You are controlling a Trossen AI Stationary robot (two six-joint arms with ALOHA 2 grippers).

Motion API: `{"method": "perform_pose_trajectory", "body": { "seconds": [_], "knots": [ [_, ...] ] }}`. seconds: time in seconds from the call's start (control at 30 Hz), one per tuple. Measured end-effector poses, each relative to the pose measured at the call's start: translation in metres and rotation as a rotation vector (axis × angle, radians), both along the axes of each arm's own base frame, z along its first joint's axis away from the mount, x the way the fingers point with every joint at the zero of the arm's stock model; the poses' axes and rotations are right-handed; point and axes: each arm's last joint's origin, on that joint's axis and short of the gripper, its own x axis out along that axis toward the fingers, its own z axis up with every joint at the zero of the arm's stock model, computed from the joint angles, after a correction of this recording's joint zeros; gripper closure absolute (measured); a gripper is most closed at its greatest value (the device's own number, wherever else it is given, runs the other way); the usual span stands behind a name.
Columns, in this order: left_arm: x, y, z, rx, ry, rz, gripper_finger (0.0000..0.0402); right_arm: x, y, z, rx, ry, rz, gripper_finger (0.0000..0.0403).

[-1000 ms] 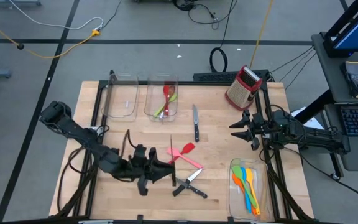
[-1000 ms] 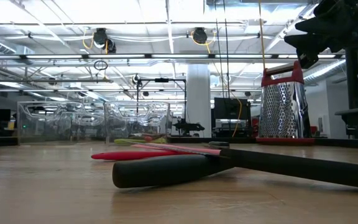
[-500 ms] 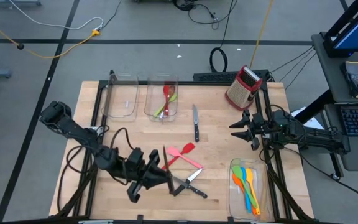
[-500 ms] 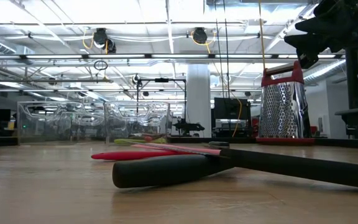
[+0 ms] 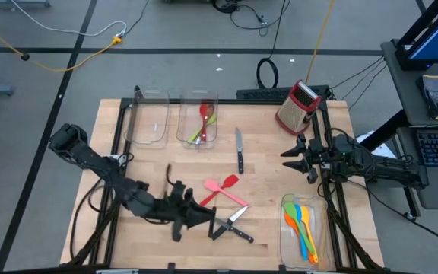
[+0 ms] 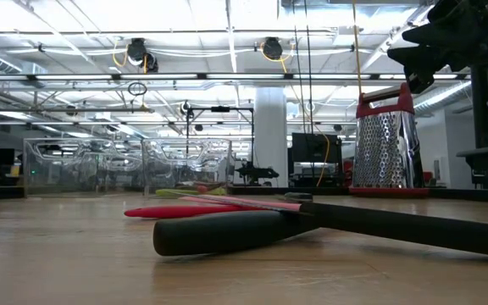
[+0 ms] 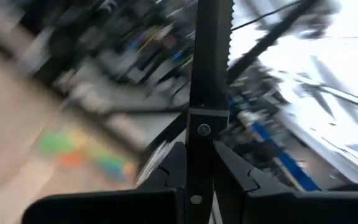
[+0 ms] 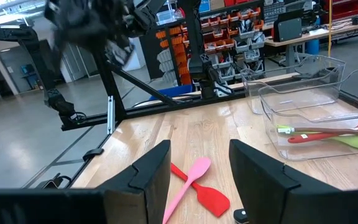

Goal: Pick & Place Kitchen Items
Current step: Put the black knife into the top left transparent bin

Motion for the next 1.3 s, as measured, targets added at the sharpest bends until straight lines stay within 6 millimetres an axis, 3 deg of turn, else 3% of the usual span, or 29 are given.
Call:
{"method": "perform_pose_trajectory", "body": {
  "seconds": [0.17, 0.4, 0.87, 1.07, 1.3],
  "knots": [
    [0.0, 0.004, -0.028, -0.208, 0.287, 0.047, 0.0367, 0.0, 0.0, 0.0, 0.0, 0.0, 0.0, 0.0248],
    [-0.005, 0.011, -0.052, -0.414, 0.574, 0.06, 0.0367, 0.0, 0.0, 0.0, 0.0, 0.0, 0.0, 0.0248],
    [-0.02, 0.044, -0.087, -0.569, 1.026, 0.349, 0.0367, 0.0, 0.0, 0.0, 0.0, 0.001, 0.0, 0.0248],
    [-0.023, 0.057, -0.085, -0.538, 1.076, 0.491, 0.0367, 0.0, 0.0, -0.001, -0.01, 0.009, 0.0, 0.0248],
    [-0.023, 0.08, -0.058, -0.437, 1.115, 0.69, 0.0367, 0.0, 0.0, -0.001, -0.017, 0.007, -0.004, 0.0248]
  ]
}}
